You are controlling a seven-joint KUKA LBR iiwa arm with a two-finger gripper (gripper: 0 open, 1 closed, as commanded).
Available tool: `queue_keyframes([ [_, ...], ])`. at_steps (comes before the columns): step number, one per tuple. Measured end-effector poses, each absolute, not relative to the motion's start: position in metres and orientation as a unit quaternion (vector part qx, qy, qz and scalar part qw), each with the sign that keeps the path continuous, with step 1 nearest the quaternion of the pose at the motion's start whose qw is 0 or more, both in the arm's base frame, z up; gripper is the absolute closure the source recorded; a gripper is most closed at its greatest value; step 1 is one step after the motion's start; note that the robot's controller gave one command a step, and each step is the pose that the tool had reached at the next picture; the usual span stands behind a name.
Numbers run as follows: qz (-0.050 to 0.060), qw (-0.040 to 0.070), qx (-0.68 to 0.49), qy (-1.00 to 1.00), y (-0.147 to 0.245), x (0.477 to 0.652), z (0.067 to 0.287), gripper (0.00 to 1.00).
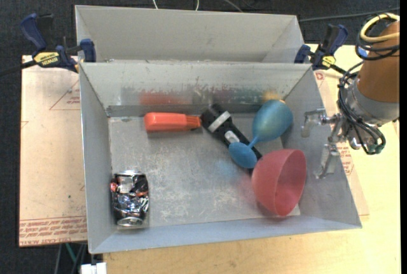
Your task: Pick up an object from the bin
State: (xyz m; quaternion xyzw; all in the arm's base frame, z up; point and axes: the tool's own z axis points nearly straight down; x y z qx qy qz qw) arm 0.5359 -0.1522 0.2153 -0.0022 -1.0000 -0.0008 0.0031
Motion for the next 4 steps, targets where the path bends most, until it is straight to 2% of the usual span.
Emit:
queue_keyframes([
  [1,0.0,-0.001,0.001,-1.0,-0.151,0.538,0.22,0.0],
  [2,-0.001,0.007,0.06,-0.998,-0.096,0.566,0.068,0.0],
  [3,0.002,-0.007,0.109,-0.994,-0.115,0.561,0.07,0.0],
  [4,0.0,0.0,0.062,-0.998,-0.099,0.566,0.07,0.0],
])
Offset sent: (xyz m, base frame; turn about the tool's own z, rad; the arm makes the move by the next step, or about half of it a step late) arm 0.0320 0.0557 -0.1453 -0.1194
